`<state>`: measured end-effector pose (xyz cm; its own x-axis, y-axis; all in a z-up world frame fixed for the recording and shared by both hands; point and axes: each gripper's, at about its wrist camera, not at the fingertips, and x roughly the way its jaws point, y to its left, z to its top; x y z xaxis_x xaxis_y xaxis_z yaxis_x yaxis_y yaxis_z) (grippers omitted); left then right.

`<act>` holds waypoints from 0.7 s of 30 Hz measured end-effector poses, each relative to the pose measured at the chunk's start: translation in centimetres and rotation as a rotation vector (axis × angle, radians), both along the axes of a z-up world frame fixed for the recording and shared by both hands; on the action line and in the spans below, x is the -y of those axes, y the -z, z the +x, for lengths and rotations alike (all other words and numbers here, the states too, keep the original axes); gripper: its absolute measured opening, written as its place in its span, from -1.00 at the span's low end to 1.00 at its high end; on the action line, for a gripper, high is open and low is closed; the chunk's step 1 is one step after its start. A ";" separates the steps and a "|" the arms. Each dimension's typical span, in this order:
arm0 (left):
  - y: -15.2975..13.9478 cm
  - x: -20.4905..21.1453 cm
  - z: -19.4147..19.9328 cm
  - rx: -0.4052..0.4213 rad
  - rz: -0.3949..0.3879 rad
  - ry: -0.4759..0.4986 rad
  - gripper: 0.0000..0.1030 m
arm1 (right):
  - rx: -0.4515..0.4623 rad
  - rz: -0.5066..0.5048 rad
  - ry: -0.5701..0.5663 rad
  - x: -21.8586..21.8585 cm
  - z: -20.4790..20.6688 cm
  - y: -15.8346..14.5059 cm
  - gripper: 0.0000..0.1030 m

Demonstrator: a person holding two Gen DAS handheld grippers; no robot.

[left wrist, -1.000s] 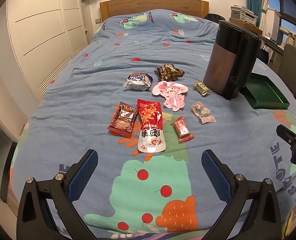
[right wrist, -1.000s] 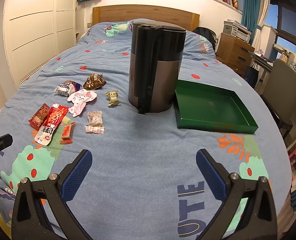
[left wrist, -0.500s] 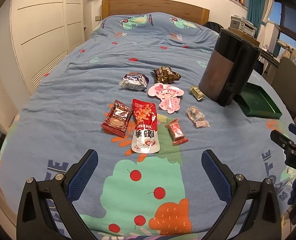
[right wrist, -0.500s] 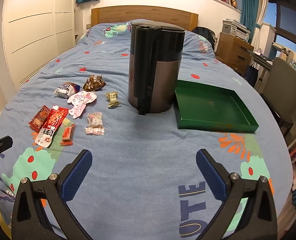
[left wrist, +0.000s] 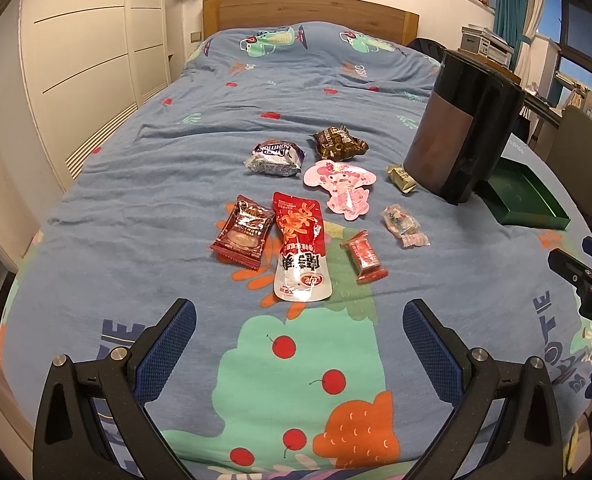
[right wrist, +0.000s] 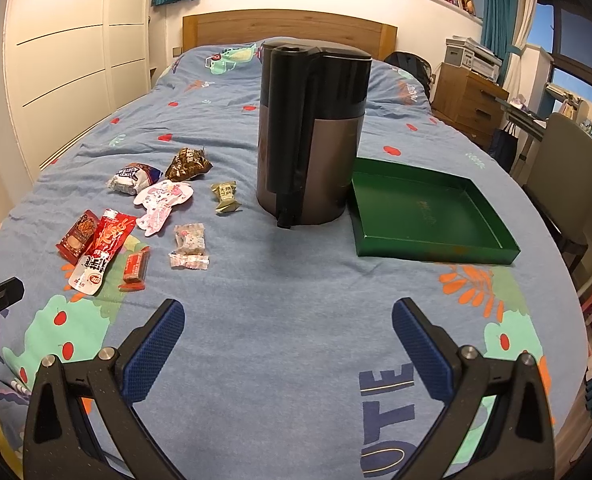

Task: Organize snacks

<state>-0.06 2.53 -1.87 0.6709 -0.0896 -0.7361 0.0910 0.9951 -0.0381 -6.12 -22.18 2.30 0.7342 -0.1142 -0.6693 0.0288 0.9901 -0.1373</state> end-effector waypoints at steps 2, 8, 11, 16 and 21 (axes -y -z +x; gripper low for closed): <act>0.0 -0.1 0.0 0.004 0.009 0.000 0.98 | 0.002 -0.001 0.000 0.0 0.0 0.0 1.00; 0.3 -1.8 0.2 -0.006 -0.007 -0.016 0.98 | 0.003 0.014 -0.011 -0.4 0.2 0.3 1.00; 0.8 -2.3 0.4 -0.039 0.017 -0.005 0.98 | -0.010 0.031 -0.021 -0.9 0.5 0.8 1.00; 1.3 -2.7 0.9 -0.055 0.068 -0.008 0.98 | -0.015 0.038 -0.042 -1.4 0.9 1.3 1.00; 1.9 -3.0 1.7 -0.078 0.089 -0.014 0.98 | -0.035 0.054 -0.061 -2.3 1.5 2.1 1.00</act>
